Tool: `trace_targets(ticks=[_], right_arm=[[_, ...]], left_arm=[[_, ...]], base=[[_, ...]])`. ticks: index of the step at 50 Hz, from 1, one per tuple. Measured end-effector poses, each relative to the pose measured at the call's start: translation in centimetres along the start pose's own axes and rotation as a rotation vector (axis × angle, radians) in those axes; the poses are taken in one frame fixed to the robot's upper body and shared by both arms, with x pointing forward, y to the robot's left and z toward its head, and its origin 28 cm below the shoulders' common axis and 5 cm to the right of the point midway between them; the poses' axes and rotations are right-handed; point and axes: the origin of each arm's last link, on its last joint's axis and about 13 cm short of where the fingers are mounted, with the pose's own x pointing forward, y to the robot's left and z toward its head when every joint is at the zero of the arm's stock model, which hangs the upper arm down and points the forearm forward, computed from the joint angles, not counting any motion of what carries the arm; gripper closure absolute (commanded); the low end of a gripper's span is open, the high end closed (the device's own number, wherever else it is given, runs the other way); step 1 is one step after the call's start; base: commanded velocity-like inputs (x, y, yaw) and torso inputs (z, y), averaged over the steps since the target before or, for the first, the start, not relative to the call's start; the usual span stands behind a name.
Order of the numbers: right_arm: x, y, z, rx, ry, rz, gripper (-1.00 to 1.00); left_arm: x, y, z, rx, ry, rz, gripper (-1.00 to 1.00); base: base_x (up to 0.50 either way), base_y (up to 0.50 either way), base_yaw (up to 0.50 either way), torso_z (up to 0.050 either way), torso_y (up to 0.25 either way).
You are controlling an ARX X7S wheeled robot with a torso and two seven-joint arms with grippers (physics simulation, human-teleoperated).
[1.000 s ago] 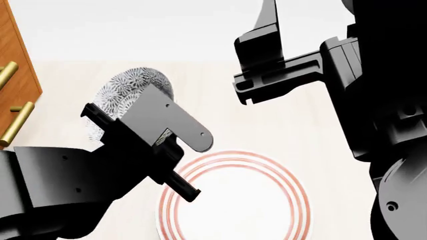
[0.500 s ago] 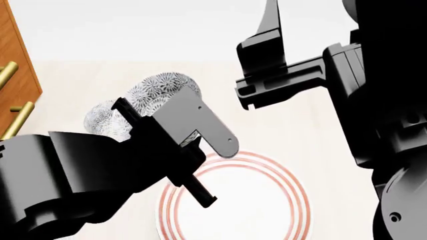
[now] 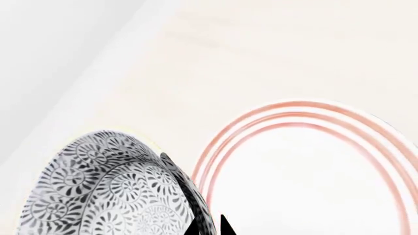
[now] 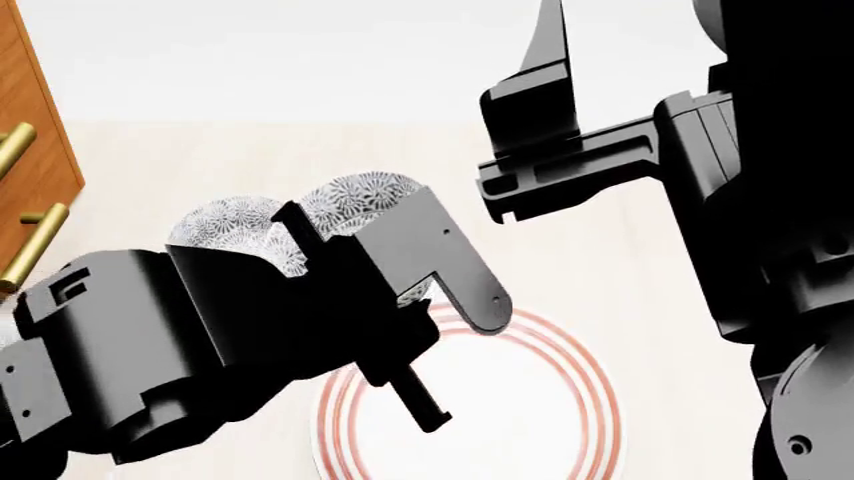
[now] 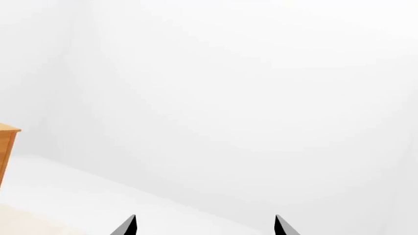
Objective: Put the bowl at the front on the plate.
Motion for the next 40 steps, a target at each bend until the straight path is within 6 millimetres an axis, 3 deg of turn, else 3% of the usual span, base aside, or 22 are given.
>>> trace_targets(ticks=[20,40], right_arm=[[0.4,-0.2,0.7,-0.014,-0.011,0.011,-1.00],[1.0,-0.1,0.8,-0.016,-0.007,0.029,-1.00]], left_arm=[[1.9,-1.0,0.5,0.061,0.049,-0.036,1.00],[3.3,-2.0,-0.5,0.058,0.085,-0.082,1.00]], base=[[0.00,0.00,0.00,0.000,0.001],[0.00,0.00,0.00,0.000,0.000]])
